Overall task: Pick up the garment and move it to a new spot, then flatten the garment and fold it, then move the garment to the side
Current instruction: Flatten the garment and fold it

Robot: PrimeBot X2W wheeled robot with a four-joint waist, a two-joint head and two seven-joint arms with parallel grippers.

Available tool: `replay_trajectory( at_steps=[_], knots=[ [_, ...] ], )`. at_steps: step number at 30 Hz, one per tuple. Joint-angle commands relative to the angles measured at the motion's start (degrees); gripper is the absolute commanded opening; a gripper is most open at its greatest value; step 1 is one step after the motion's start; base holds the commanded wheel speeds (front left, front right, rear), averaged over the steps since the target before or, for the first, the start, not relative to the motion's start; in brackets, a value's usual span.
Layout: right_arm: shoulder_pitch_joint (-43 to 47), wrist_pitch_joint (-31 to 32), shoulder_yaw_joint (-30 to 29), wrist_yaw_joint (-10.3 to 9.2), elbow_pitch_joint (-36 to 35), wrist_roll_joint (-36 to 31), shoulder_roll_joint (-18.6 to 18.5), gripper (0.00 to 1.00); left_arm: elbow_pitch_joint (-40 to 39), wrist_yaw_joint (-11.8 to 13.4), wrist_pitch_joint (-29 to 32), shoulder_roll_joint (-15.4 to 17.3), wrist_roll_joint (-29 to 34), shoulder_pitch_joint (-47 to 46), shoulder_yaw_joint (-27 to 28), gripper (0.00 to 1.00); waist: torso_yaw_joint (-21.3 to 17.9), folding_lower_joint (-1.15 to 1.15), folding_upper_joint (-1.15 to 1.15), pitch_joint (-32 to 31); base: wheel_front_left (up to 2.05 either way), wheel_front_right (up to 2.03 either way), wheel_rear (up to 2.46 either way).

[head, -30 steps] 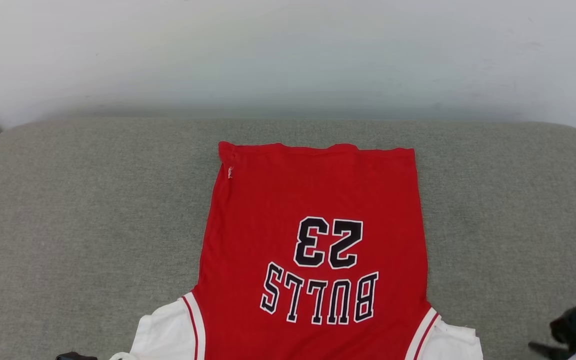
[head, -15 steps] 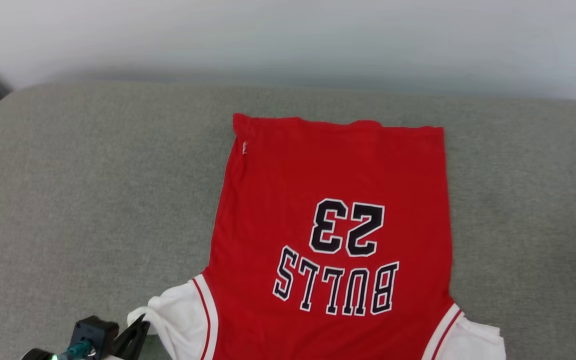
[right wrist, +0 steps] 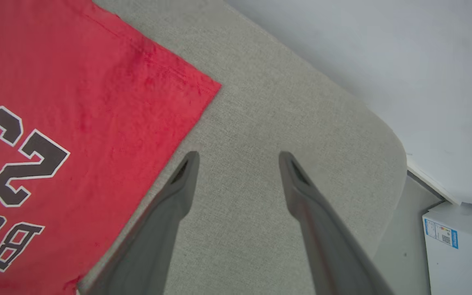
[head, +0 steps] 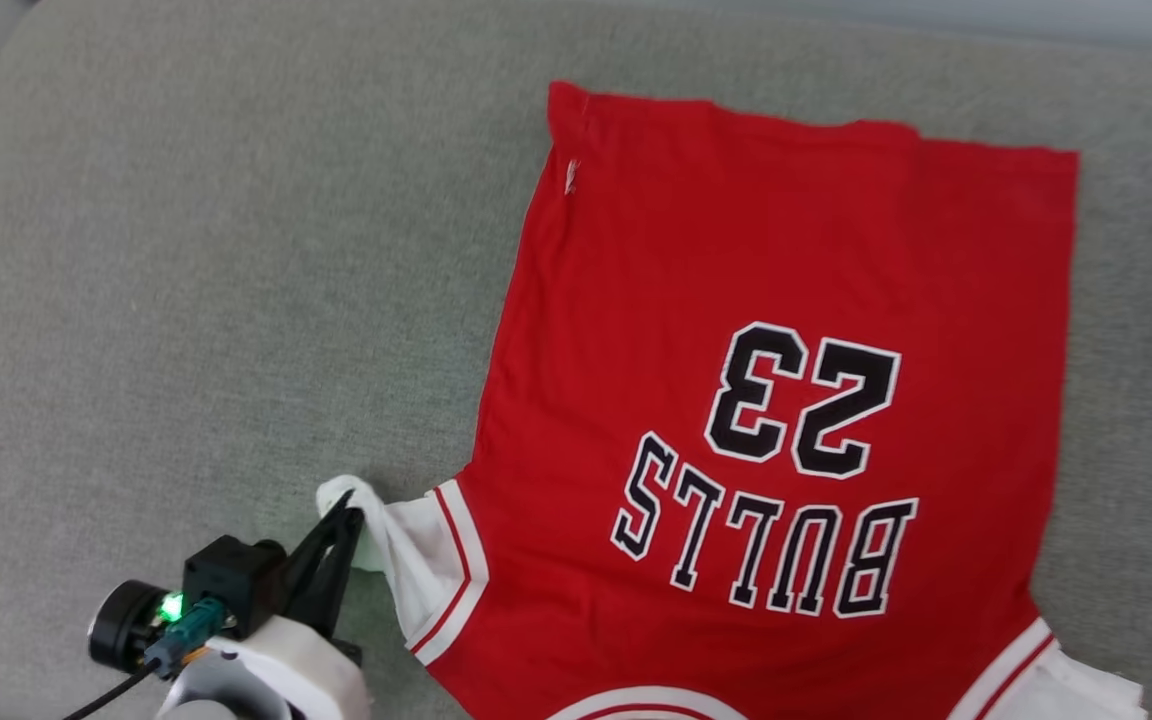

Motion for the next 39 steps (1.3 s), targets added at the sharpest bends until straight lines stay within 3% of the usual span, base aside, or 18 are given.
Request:
replay_trajectory(
  at_steps=[1, 9, 19, 20, 21, 33, 39],
  knots=[
    [-2.4, 2.4, 0.7, -0.04, 1.7, -0.9, 0.9, 1.0, -0.7, 0.3, -0.3, -1.0, 0.9, -1.1, 0.5, 0.0, 3.0, -0.02, 0.0, 4.8, 0.0, 0.0, 0.0],
    [-8.9, 7.9, 1.3, -0.04, 10.0, -4.6, 4.7, 1.0, -2.7, -0.7, -0.5, -4.6, 5.5, -3.5, 2.0, 0.0, 7.0, -0.02, 0.0, 12.0, 0.0, 0.0, 0.0],
    [-3.6, 6.3, 1.2, -0.04, 15.2, -5.3, 7.1, 1.0, -6.0, 1.0, -0.4, -5.9, 8.9, -1.6, 5.8, 0.0, 7.7, -0.02, 0.0, 15.3, 0.0, 0.0, 0.0],
    [-3.2, 6.1, 1.2, -0.04, 15.3, -5.4, 7.3, 0.37, -6.2, 1.2, -0.4, -5.9, 9.1, -1.2, 6.2, 0.0, 7.6, -0.02, 0.0, 15.3, 0.0, 0.0, 0.0],
    [-3.0, 6.1, 1.5, -0.04, 15.2, -5.5, 7.2, 0.0, -6.4, 1.4, -0.4, -5.9, 9.3, -1.0, 6.4, 0.0, 7.5, -0.02, 0.0, 15.3, 0.0, 0.0, 0.0],
    [-5.6, -0.9, 4.0, -0.04, 13.2, -2.8, 7.6, 0.0, -7.3, 3.3, -0.4, -4.8, 9.1, 4.3, 9.9, 0.0, 3.8, -0.02, 0.0, 7.1, 0.0, 0.0, 0.0],
    [-3.1, -4.8, 10.0, -0.04, 7.5, 2.8, 3.4, 0.0, -8.0, 5.0, -0.4, -3.3, 7.8, 8.4, 11.4, 0.0, -0.1, -0.02, 0.0, 1.0, 0.0, 0.0, 0.0]
  ],
)
